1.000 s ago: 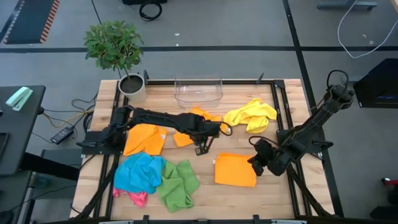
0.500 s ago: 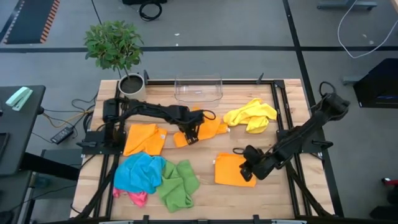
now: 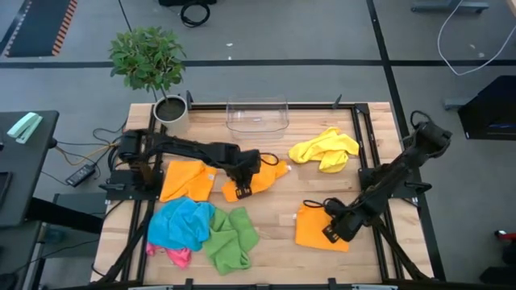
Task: Fold microfiber towels
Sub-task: Fold the middle orange towel on the table
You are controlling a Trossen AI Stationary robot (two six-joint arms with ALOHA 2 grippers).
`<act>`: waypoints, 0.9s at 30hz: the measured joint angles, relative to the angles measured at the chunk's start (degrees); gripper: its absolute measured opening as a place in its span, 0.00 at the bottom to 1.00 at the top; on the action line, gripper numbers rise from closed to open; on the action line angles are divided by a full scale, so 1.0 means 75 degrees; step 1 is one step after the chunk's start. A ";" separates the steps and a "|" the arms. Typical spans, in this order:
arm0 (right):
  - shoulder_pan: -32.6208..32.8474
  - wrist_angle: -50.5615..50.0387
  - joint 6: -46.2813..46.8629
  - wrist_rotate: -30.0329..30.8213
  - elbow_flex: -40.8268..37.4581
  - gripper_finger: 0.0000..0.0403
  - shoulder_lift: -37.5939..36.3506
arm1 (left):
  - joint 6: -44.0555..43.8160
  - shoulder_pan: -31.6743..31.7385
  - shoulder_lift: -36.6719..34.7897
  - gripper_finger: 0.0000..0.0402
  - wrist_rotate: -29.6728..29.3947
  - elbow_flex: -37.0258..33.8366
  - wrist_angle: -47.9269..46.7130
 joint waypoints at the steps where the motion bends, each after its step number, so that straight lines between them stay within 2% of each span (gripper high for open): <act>1: 0.0138 -0.0215 0.0209 -0.0048 0.0000 0.01 -0.0218 | 0.0000 -0.0044 -0.0211 0.07 -0.0026 0.0018 -0.0083; 4: 0.0455 -0.0337 0.0445 -0.0075 0.0000 0.01 -0.0856 | 0.0046 -0.0260 -0.0808 0.10 0.0039 0.0037 -0.0128; 7: 0.0633 -0.0244 0.0195 0.0311 0.0075 0.01 -0.1584 | 0.0027 -0.0604 -0.1370 0.09 0.0540 0.0048 -0.0015; 9: 0.0633 -0.0203 -0.0226 0.0840 0.0174 0.01 -0.2037 | -0.0017 -0.0874 -0.1500 0.05 0.1114 0.0030 -0.0079; 12: 0.0344 -0.0099 -0.0886 0.2197 0.0344 0.02 -0.2527 | -0.0346 -0.1345 -0.1452 0.03 0.2294 -0.0069 -0.0097; 14: -0.0181 -0.0130 -0.1340 0.2612 0.0335 0.02 -0.2646 | -0.0579 -0.1703 -0.1271 0.03 0.2563 -0.0177 0.0036; 18: -0.1743 0.0417 -0.3065 0.2136 0.0318 0.02 -0.2050 | -0.1329 -0.2251 -0.0668 0.13 0.2555 -0.0476 -0.0103; 22: -0.3172 0.2388 -0.4862 0.1676 0.0323 0.06 -0.0946 | -0.2029 -0.2448 -0.0311 0.28 0.2547 -0.0486 -0.0072; 27: -0.4407 0.5153 -0.6563 0.0408 0.0329 0.20 0.0550 | -0.2458 -0.2472 -0.0387 0.46 0.2531 -0.0476 -0.0095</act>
